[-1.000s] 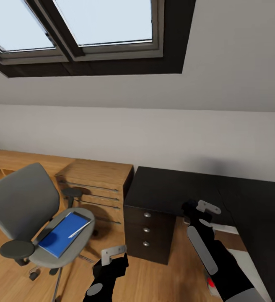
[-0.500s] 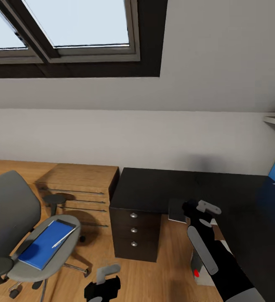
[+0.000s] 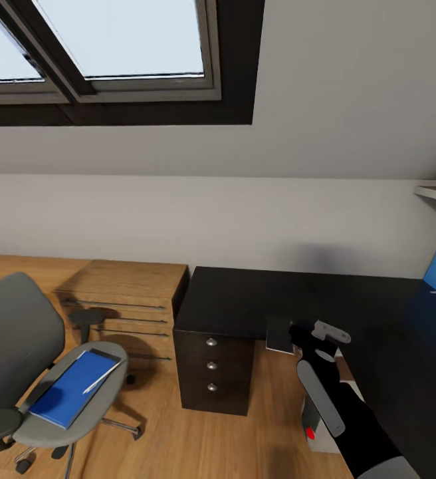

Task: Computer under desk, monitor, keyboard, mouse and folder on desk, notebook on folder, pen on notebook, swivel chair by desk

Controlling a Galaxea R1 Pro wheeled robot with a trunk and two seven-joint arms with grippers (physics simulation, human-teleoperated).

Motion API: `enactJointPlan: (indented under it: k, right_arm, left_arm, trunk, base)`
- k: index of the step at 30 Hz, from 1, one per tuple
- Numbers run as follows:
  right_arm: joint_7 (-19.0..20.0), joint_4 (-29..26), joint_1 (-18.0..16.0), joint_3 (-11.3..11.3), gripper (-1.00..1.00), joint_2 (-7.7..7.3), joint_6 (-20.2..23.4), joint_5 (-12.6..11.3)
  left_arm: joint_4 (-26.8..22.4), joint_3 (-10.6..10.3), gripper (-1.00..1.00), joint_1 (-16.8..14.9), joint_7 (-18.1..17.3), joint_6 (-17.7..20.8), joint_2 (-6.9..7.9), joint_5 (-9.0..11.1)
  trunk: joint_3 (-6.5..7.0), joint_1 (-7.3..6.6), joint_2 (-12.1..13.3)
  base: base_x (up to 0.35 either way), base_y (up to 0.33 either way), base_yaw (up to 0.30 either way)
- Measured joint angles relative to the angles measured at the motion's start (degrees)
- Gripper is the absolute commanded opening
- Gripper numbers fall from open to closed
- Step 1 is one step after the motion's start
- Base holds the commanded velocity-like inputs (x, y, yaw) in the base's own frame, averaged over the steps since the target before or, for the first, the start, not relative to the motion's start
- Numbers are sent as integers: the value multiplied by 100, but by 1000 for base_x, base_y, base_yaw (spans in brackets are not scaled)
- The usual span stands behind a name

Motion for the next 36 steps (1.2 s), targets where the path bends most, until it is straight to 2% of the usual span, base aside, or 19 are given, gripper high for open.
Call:
enactJointPlan:
  k: [6, 11, 17, 33, 36]
  right_arm:
    - [2, 140, 0, -10, -100, 11, -11, 4]
    - [1, 193, 0, 3, -100, 16, -68, 9]
    - [2, 201, 0, 19, -100, 23, -81, 16]
    - [9, 423, 0, 24, -100, 32, -203, 22]
    - [16, 599, -4, 22, -100, 32, -227, 26]
  left_arm:
    - [29, 7, 100, 0, -19, -60, -3, -6]
    - [38, 24, 100, 0, -18, -380, -4, -9]
    - [41, -15, 100, 0, -2, -554, -20, -16]
    - [41, -26, 100, 0, 6, -558, -22, -8]
    - [41, -26, 100, 0, 3, -558, -22, -8]
  trunk:
    - [22, 0, 0]
    - [43, 0, 0]
    - [69, 0, 0]
    - [139, 0, 0]
    - [151, 0, 0]
  base:
    - [0, 0, -213]
    - [0, 0, -255]
    - [0, 0, -259]
    - [0, 0, -261]
    - [0, 0, -269]
